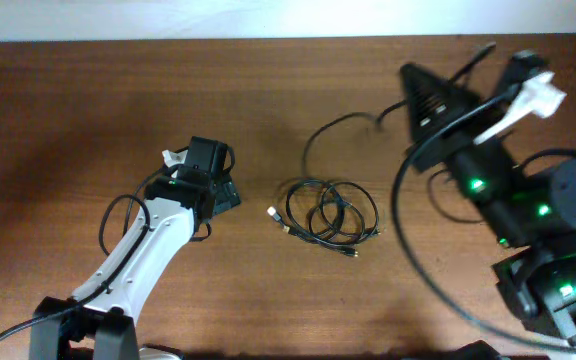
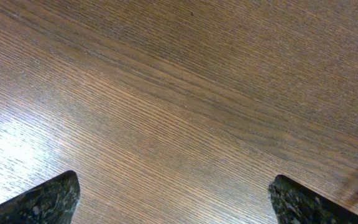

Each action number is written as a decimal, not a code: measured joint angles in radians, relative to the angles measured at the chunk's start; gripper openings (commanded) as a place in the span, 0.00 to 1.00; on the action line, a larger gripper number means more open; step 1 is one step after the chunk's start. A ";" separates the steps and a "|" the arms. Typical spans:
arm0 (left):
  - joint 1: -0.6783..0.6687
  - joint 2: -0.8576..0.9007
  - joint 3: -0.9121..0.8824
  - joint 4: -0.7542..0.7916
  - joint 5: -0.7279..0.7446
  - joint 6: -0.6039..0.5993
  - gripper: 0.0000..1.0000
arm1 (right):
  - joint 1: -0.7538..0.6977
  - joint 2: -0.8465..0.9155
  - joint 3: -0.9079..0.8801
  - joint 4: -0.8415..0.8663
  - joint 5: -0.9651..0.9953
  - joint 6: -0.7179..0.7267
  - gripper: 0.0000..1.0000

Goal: Untangle cables
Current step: 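Lift one black cable with the right gripper and carry it rightward, then release the black cable at the right edge of the table, then move the right gripper back to the pile and grasp another cable, then lift the second cable and carry it toward the upper right, then lower and release the second cable on the right side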

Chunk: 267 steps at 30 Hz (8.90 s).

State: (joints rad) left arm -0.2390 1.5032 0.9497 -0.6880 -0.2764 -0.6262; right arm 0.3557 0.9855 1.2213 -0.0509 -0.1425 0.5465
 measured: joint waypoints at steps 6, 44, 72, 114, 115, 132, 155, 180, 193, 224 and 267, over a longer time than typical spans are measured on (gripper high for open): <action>0.000 0.000 0.000 0.000 0.000 0.000 0.99 | -0.336 0.065 0.000 -0.081 -0.026 -0.001 0.04; 0.000 0.000 0.000 0.000 0.000 0.000 0.99 | -1.198 0.585 0.004 -0.005 0.003 -0.180 0.50; 0.000 0.000 0.000 0.000 0.000 0.000 0.99 | -1.199 0.593 0.006 -0.222 -0.439 -0.191 0.99; 0.000 0.000 0.000 0.000 0.000 0.000 0.99 | -0.216 0.874 0.009 -0.788 -0.180 -0.432 0.88; 0.000 0.000 0.000 0.000 0.000 0.000 0.99 | -0.215 0.875 0.009 -0.788 -0.185 -0.434 0.88; 0.000 0.000 0.000 0.000 0.000 0.000 0.99 | -0.140 0.872 -0.121 -0.669 -0.211 -0.444 0.57; 0.000 0.000 0.000 0.000 0.000 0.000 0.99 | -0.138 0.872 -0.124 -0.658 -0.313 -0.439 0.04; 0.000 0.000 0.000 0.000 0.000 0.000 0.99 | -0.138 0.464 0.454 -0.975 -0.455 -0.451 0.04; 0.000 0.000 0.000 0.000 0.000 0.000 0.99 | -0.138 0.347 0.502 -0.974 -0.455 -0.453 0.04; 0.000 0.000 0.000 0.000 0.000 0.000 0.99 | -0.138 0.335 0.502 -0.654 0.265 -0.437 0.04; 0.000 0.000 0.000 0.000 0.000 0.000 0.99 | -0.536 0.608 0.503 -0.572 0.541 -0.472 0.04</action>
State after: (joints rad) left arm -0.2390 1.5032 0.9497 -0.6884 -0.2764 -0.6262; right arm -0.1799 1.5936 1.7245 -0.6231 0.3988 0.0746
